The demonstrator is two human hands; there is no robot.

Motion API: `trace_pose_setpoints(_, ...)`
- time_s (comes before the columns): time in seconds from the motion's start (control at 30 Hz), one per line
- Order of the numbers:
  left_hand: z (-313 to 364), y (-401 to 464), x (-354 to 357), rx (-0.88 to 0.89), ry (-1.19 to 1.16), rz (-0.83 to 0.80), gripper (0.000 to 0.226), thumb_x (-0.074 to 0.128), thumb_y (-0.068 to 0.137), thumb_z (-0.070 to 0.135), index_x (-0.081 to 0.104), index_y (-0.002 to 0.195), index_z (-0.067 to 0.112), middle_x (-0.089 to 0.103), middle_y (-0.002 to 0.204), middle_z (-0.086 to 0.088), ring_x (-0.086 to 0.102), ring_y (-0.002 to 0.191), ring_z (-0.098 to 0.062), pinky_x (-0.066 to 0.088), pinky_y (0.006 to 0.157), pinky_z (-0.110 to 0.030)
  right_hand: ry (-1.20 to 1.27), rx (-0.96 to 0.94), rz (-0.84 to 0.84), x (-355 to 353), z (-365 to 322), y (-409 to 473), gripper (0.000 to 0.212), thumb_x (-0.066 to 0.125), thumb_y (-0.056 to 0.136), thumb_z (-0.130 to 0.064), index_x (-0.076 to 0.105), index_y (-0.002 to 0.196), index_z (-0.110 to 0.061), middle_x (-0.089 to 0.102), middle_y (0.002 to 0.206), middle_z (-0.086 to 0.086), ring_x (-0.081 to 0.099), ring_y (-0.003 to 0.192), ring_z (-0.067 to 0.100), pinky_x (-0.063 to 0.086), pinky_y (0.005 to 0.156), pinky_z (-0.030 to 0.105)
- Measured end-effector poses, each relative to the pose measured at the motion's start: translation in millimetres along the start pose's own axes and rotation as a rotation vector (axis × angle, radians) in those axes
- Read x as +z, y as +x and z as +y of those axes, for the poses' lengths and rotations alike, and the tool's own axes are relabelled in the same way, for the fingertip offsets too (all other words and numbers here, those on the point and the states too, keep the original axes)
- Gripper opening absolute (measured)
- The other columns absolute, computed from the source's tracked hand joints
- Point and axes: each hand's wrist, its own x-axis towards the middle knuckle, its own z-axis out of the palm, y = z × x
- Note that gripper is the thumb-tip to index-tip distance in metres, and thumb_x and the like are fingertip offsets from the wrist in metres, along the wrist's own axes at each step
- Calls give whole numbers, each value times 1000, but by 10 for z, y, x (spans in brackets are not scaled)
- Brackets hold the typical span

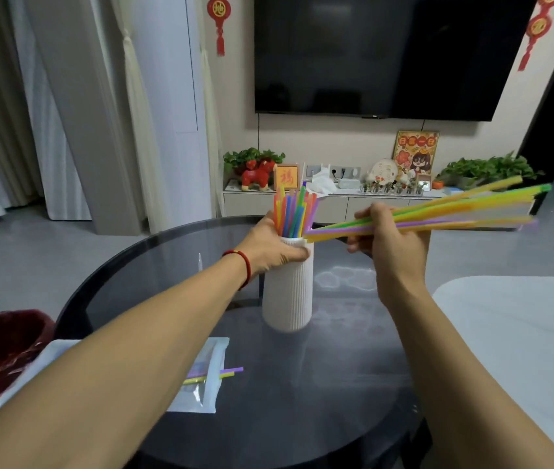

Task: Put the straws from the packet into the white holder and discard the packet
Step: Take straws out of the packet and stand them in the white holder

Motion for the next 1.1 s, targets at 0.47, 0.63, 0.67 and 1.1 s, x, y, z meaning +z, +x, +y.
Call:
trace_pose_setpoints(0.47, 61, -205, 88, 7, -114, 28, 63, 77, 56, 39, 60, 115, 23, 72, 101, -1, 70, 96, -16, 60, 84, -40, -786, -243, -388, 691, -166, 180, 39, 52, 96, -21, 59, 64, 1, 68, 63, 17, 63, 56, 32, 53, 50, 34)
trace_pose_setpoints(0.63, 92, -218, 81, 32, -39, 33, 63, 76, 57, 40, 59, 115, 23, 71, 100, -1, 69, 96, -20, 61, 83, -44, -917, -141, -382, 811, -169, 91, 32, 55, 90, -32, 49, 64, -13, 61, 73, 13, 58, 71, 38, 48, 62, 40)
trace_pose_setpoints(0.67, 91, -232, 74, 39, -45, 23, 65, 77, 58, 39, 57, 118, 23, 70, 103, -2, 68, 99, -22, 60, 85, -47, -891, -122, -373, 822, -200, 92, 33, 57, 88, -35, 51, 63, -15, 61, 70, 11, 59, 69, 36, 50, 61, 41)
trace_pose_setpoints(1.1, 95, -289, 40, 82, -23, 13, 56, 75, 64, 33, 56, 116, 25, 66, 101, -4, 65, 95, -21, 58, 89, -47, -638, -519, -301, 796, -383, 119, 80, 68, 89, -25, 29, 158, -13, 47, 150, 15, 52, 130, 26, 47, 106, 38)
